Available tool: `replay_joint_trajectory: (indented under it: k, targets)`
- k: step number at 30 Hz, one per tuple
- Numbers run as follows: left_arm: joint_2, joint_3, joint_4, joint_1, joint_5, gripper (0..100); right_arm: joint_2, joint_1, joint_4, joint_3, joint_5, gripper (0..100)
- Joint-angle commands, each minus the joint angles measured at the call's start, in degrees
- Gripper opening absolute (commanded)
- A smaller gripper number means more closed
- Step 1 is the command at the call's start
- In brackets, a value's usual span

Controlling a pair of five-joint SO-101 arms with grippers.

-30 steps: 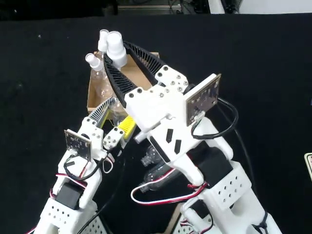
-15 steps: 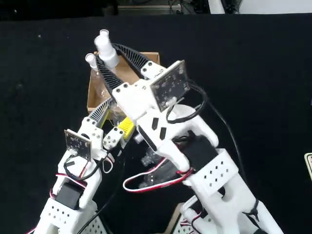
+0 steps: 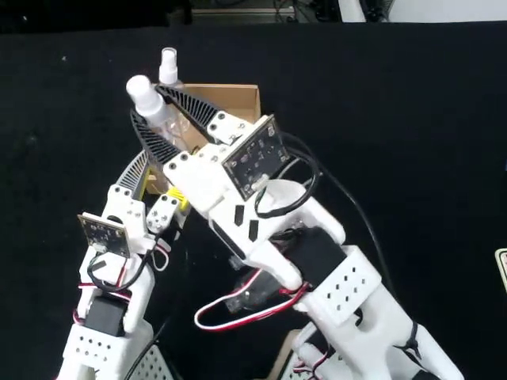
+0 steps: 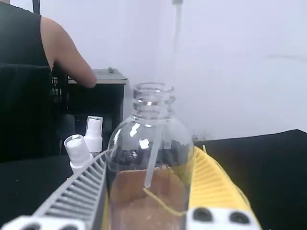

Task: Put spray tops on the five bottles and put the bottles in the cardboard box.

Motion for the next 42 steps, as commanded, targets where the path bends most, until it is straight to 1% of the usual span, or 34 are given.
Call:
replay_joint_trajectory:
  k: [1,11,12,16,17,19,22,29,31,34,35,39,42]
  targets:
    - [-0.7,1.3,-1.5,-0.7,0.6,3,-0.5,-1.0,0.1,-1.9,0.6,1.5]
    - [-0.7,1.3,-1.5,-0.7,0.6,3,-0.5,-1.1,0.2,-1.9,0.6,2.5]
    - [-0.7,1.3,-1.5,-0.7,0.6,3,-0.5,-1.1,0.3,-1.9,0.6,4.4]
    - [-0.7,1.3,-1.4,-0.7,0.6,3,-0.5,-1.2,4.7,-4.0,0.6,17.8]
    - [-0.7,1.3,-1.4,-0.7,0.6,3,-0.5,-1.2,6.3,-4.9,0.6,19.9]
    - [-0.7,1.3,-1.4,-0.7,0.6,3,-0.5,-1.2,9.1,-6.7,0.6,21.1]
    - [-0.7,1.3,-1.4,-0.7,0.6,3,-0.5,-1.2,11.1,-8.1,0.6,21.1]
    - [-0.7,1.3,-1.4,-0.7,0.6,3,-1.0,0.3,11.0,-8.5,0.3,20.9]
    - [-0.7,1.3,-1.4,-0.7,0.6,3,-1.1,2.1,10.9,-8.7,0.3,15.7]
    - [-0.7,1.3,-1.4,-0.7,0.6,3,-1.1,4.8,11.3,-9.6,0.2,1.5]
    - [-0.7,1.3,-1.4,-0.7,0.6,3,-1.1,5.8,11.3,-9.8,0.2,1.0]
    - [-0.7,1.3,-1.4,-1.1,0.5,3,-2.2,8.9,12.1,-10.7,0.3,8.0]
    - [-0.7,1.3,-1.4,-1.1,0.5,3,-4.7,12.4,15.6,-12.1,0.6,8.1]
